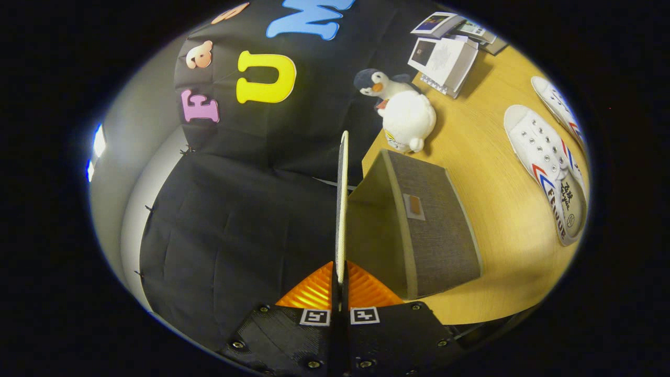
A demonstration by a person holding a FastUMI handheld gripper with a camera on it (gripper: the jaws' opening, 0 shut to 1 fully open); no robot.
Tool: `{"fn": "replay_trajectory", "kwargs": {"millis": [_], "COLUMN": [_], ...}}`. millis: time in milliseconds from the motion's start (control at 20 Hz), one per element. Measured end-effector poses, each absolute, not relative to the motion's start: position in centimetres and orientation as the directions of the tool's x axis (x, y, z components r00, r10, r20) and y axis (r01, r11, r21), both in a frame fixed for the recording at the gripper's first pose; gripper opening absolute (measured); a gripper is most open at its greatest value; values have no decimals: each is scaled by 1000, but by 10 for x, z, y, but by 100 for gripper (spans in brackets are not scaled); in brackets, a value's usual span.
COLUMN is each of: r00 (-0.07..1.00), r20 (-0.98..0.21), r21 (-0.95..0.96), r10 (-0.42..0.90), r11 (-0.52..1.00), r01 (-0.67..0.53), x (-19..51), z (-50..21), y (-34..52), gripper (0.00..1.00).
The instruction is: Open the storage box then place both shoes into the box .Put the left shoe in first, then the right shoe, with the right side of both shoes facing outward in a uniform manner.
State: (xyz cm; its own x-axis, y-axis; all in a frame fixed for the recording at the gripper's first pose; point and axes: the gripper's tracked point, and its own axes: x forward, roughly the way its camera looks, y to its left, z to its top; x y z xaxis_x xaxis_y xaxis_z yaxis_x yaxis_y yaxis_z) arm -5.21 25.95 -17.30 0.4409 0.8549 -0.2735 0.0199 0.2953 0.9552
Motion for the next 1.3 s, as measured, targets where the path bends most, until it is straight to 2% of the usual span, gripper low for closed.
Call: {"fn": "replay_trajectory", "kwargs": {"millis": [250,600,1100,1300], "r00": [433,399,359,349], "r20": [-244,-283,-301,-293], "r21": [955,907,871,844], "r10": [868,872,883,890], "r11": [294,378,408,412], "r01": [-51,-183,-273,-343], "x": [-48,-60,-80,-85], "z": [-129,-94,-86,-88], "y": [288,351,455,487], "gripper": [0,0,0,10]}}
